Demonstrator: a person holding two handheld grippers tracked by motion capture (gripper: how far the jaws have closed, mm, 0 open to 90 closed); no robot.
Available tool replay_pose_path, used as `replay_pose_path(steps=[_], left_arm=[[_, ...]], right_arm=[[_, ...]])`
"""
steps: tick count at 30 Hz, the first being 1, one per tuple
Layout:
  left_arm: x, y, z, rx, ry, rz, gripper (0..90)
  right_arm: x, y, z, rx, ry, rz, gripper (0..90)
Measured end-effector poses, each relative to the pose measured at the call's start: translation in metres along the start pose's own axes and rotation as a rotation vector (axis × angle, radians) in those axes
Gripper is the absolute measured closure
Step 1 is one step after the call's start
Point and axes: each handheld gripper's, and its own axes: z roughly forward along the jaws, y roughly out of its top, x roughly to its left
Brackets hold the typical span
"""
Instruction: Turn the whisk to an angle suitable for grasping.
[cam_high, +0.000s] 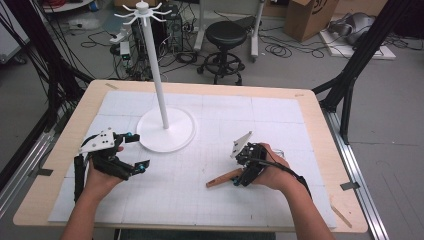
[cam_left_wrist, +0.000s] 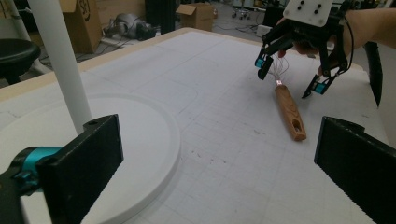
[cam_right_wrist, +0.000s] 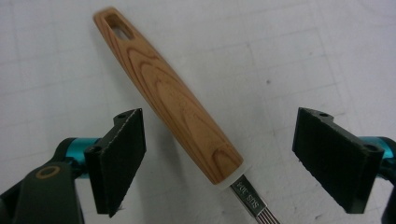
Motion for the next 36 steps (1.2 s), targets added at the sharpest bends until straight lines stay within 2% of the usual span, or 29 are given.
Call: replay_pose_path(steps=[2,4,7,12,13,20,22,28,36], left_arm=[[-0.0001,0.0001,-0.0001,0.004,-0.001,0.004,1.7],[-0.0003,-0.0001,0.0001,0.005,0.0,0.003,1.7],[-0.0003,0.0001,-0.0001,0.005,-0.001,0.004,1.7],[0.0002,-0.0002,0.0003,0.004,-0.003,0.004,1.7],[0.0002,-0.0003,0.0009,0.005,-0.005,0.003,1.7],[0.002,-0.0017,0.0048,0.008,-0.02,0.001,1.7],[0.0023,-0.0018,0.0048,0.007,-0.025,0.001,1.7],[0.0003,-0.0005,0.0014,0.002,-0.024,0.005,1.7],[-0.0006,0.0001,0.0003,0.0,-0.024,0.009,1.7]], right_arm=[[-0.0002,0.0001,0.0033,0.035,0.014,-0.007,25.6],[-0.0004,0.0003,0.0064,0.061,0.03,-0.005,29.3],[-0.0005,0.0008,0.0095,0.102,0.03,-0.003,37.2],[-0.0026,0.0008,0.0096,0.098,0.055,0.017,45.0],[-0.0038,0.0008,0.0087,0.101,0.055,0.021,49.2],[-0.0037,0.002,0.0086,0.11,0.045,0.01,52.2],[-0.0028,0.0044,0.008,0.123,0.051,0.002,62.1],[-0.0011,0.0052,0.0074,0.133,0.041,0.002,63.5],[0.0022,0.0093,0.0078,0.158,0.037,-0.026,68.7]])
